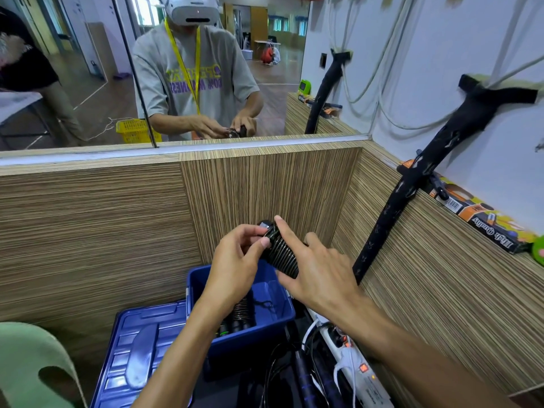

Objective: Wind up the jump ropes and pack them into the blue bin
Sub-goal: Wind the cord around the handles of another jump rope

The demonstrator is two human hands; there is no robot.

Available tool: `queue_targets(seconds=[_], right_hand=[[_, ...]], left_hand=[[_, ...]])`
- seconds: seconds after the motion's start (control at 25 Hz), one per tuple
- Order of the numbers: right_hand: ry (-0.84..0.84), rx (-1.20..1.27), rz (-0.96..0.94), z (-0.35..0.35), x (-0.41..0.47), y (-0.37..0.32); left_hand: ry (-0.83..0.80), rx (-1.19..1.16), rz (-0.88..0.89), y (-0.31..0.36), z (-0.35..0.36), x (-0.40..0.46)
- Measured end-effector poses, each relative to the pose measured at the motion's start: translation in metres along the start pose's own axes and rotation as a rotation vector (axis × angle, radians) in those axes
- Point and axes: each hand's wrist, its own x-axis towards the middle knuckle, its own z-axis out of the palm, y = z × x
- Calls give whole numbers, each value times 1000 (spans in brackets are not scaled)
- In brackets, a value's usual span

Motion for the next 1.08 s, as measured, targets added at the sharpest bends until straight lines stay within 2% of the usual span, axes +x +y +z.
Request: queue_targets(seconds=[0.24,0.4,0.48,0.68,0.84,1.08], right_hand=[[-11,-10,0,2,-2,0],[-35,1,-3,6,-5,0],[-29,-8,-11,8,-6,0],[-8,17,-27,7,-5,2],[-37,64,14,6,-2,2],[-35,108,32,4,1,5]], left_hand=[[68,288,214,-1,4,-7],[20,546,302,-8,9,-11],[3,497,289,-9,8,-11],[-54,76,127,-8,1,-7],[-142,136,204,-14,4,-19],[-141,239,363,-15,0,-14]])
